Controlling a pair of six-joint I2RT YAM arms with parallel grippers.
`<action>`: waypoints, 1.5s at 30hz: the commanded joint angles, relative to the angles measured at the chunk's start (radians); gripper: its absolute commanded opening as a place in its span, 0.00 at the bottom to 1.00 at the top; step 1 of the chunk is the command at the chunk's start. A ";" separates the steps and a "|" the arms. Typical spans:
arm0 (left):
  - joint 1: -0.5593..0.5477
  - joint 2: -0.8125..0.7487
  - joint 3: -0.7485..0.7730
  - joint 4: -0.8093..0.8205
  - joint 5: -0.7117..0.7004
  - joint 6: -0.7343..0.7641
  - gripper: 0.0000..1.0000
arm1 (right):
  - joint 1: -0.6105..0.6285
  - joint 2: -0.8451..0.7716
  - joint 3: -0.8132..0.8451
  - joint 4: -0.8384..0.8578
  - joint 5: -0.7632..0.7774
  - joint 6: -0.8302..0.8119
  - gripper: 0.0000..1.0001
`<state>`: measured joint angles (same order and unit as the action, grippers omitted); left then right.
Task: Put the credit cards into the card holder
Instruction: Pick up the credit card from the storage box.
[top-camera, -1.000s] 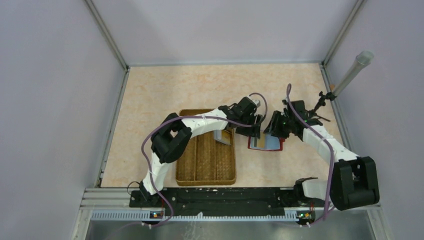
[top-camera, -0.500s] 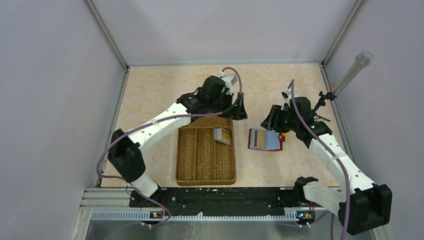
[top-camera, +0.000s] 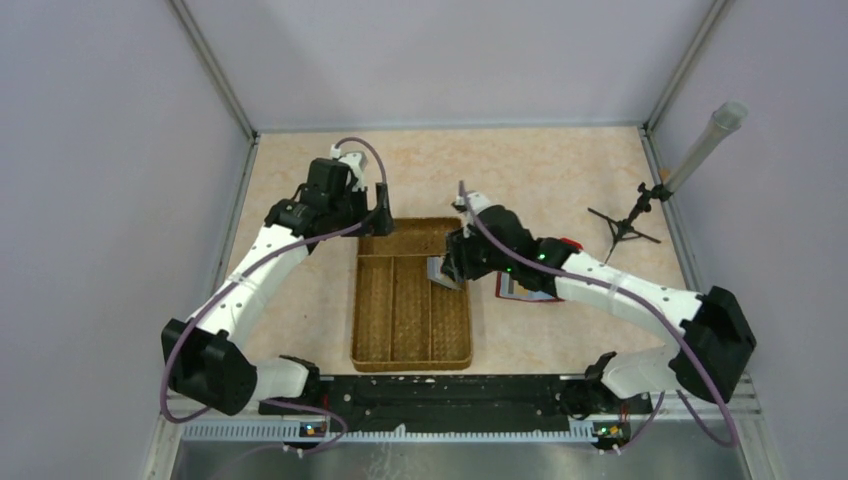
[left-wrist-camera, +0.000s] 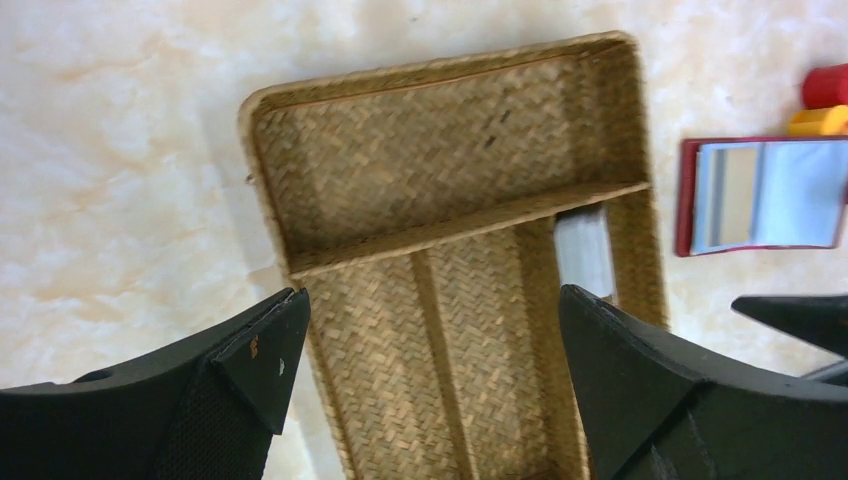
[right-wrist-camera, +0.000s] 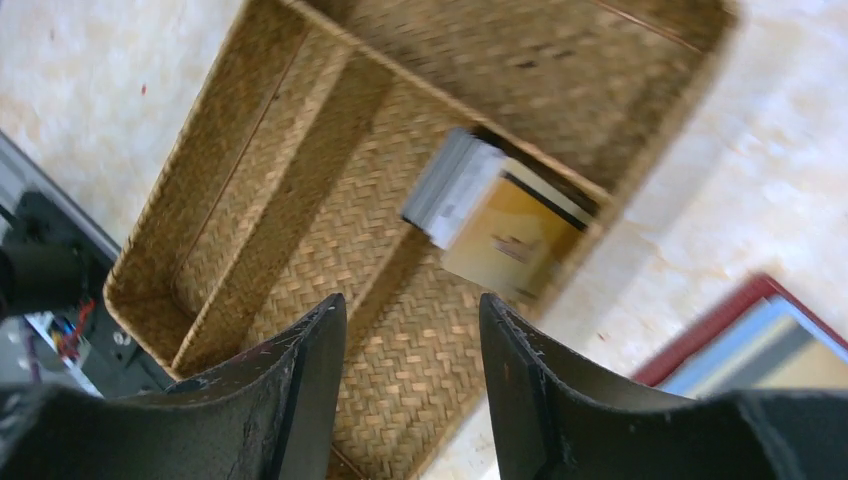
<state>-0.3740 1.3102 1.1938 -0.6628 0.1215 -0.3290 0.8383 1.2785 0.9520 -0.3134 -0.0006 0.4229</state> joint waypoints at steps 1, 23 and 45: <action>0.029 -0.049 -0.057 0.049 -0.051 0.068 0.99 | 0.084 0.105 0.091 0.050 0.029 -0.174 0.51; 0.065 -0.048 -0.083 0.063 -0.030 0.079 0.99 | 0.088 0.310 0.041 0.110 0.068 -0.417 0.55; 0.072 -0.039 -0.086 0.061 -0.012 0.074 0.99 | 0.182 0.311 -0.029 0.188 0.183 -0.433 0.28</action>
<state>-0.3080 1.2827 1.1160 -0.6357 0.0937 -0.2626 0.9749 1.5887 0.9333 -0.1917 0.1326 -0.0086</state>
